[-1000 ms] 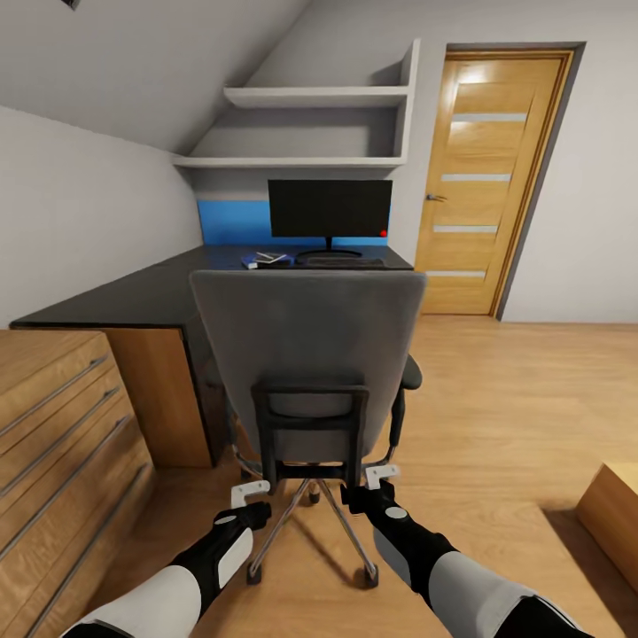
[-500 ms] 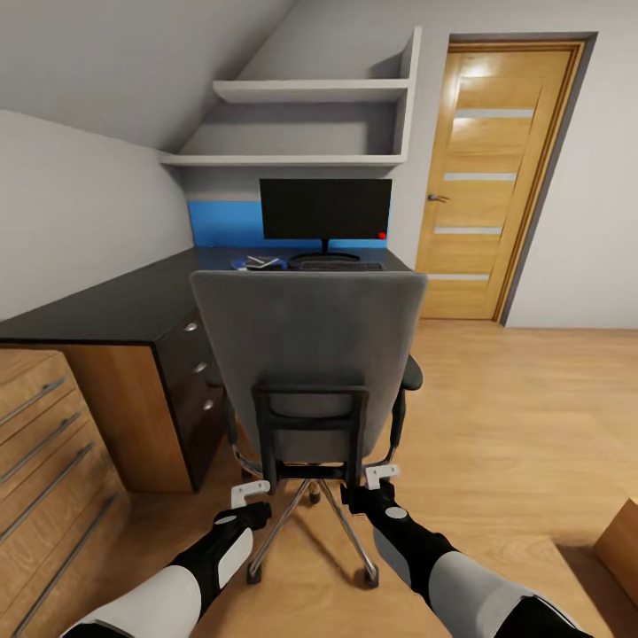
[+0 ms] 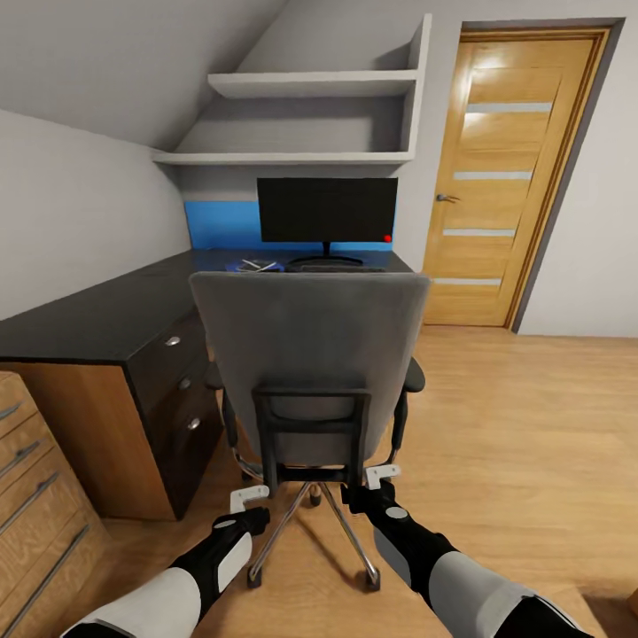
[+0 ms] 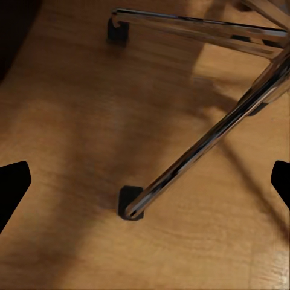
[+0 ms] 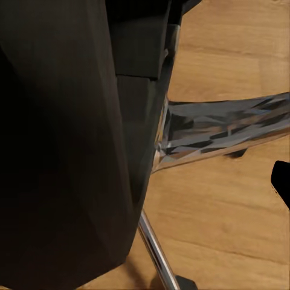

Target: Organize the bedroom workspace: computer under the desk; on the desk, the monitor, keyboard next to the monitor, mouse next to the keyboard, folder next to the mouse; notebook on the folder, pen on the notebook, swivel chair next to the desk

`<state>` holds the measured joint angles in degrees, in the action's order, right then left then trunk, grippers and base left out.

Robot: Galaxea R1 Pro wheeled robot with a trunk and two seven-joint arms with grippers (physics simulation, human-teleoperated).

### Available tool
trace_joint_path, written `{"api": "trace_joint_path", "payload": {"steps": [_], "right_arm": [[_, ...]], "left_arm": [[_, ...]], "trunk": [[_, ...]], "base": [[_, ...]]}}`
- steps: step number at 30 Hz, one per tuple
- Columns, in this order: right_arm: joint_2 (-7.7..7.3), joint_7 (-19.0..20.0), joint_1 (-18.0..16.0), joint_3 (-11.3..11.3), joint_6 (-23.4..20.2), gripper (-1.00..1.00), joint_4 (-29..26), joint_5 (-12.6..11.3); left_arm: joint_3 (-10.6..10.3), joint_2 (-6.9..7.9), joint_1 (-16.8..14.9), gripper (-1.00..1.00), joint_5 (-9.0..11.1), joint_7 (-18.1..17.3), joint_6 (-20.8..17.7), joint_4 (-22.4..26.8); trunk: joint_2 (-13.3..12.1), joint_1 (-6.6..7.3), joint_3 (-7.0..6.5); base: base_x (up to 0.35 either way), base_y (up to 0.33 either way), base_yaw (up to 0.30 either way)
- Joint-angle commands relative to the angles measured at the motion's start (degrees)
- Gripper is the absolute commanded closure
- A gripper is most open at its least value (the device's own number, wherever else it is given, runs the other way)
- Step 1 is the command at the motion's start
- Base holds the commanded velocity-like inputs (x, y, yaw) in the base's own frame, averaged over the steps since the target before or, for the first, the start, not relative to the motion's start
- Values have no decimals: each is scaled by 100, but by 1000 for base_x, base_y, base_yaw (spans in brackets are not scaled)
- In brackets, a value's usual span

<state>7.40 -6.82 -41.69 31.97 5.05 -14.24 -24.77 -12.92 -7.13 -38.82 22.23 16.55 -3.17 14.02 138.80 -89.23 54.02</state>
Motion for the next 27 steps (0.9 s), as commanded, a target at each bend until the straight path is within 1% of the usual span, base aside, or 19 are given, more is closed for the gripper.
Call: {"api": "trace_joint_path", "payload": {"steps": [1,22,27], "right_arm": [[-1,-39,-5,73,22,-100,0,-46],[-1,-39,-5,73,22,-100,0,-37],[-1,-39,-5,73,22,-100,0,-37]], "left_arm": [[-70,1,-3,-100,40,42,-32,13],[-70,1,-3,-100,44,42,-26,13],[-70,1,-3,-100,47,42,-26,13]], "trunk": [[2,-2,5],[2,-2,5],[2,-2,5]], "base": [[316,-99,22],[316,-99,2],[317,-43,0]]}}
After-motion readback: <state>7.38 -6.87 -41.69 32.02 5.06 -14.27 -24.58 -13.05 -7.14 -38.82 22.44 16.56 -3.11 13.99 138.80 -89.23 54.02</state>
